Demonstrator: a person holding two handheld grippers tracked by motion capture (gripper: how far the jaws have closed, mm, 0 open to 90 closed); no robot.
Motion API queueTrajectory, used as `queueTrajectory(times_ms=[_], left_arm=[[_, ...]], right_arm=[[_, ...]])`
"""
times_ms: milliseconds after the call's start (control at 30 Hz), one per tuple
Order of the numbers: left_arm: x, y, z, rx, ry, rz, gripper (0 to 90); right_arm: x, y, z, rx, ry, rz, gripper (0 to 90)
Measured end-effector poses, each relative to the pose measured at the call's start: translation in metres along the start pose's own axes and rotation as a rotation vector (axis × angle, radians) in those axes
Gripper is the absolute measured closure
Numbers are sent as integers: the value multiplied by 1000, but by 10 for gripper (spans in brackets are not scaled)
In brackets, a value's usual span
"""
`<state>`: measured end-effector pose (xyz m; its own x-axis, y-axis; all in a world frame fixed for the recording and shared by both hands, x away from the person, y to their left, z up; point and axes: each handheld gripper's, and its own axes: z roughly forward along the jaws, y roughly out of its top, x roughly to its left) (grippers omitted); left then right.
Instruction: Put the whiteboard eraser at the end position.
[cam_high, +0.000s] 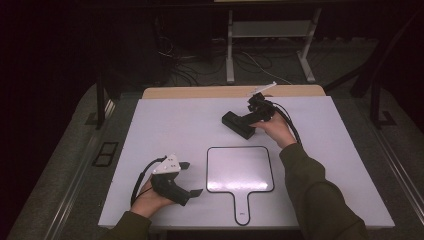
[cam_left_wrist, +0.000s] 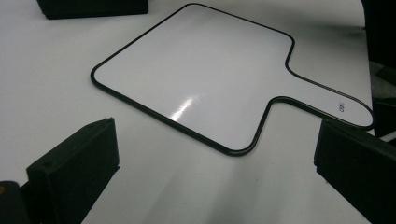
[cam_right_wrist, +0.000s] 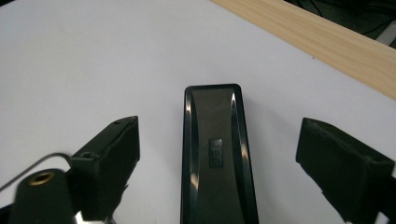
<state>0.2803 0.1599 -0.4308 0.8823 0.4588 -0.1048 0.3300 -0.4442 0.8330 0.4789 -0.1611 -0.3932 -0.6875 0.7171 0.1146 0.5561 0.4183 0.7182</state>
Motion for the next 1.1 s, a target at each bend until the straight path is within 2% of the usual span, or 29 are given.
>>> queueTrajectory(times_ms=[133, 267, 400, 733, 833, 967, 1100], left_arm=[[0, 0, 0, -9, 4, -11, 0], [0, -1, 0, -9, 12, -18, 0], [0, -3, -1, -10, 11, -25, 0], [1, -5, -1, -6, 12, -24, 0], [-1, -5, -1, -8, 14, -23, 0], [-1, -5, 0, -4, 14, -24, 0], [-2, -5, 1, 1, 10, -23, 0]], right_arm=[[-2, -6, -5, -11, -17, -24, 104], [0, -14, -11, -24, -14, -39, 103], [6, -20, -17, -55, 5, -45, 103], [20, -39, -29, -87, 13, -63, 103], [25, -47, -35, -107, -2, -70, 103], [29, -57, -45, -125, 7, -68, 103], [33, -64, -55, -133, -2, -92, 104]])
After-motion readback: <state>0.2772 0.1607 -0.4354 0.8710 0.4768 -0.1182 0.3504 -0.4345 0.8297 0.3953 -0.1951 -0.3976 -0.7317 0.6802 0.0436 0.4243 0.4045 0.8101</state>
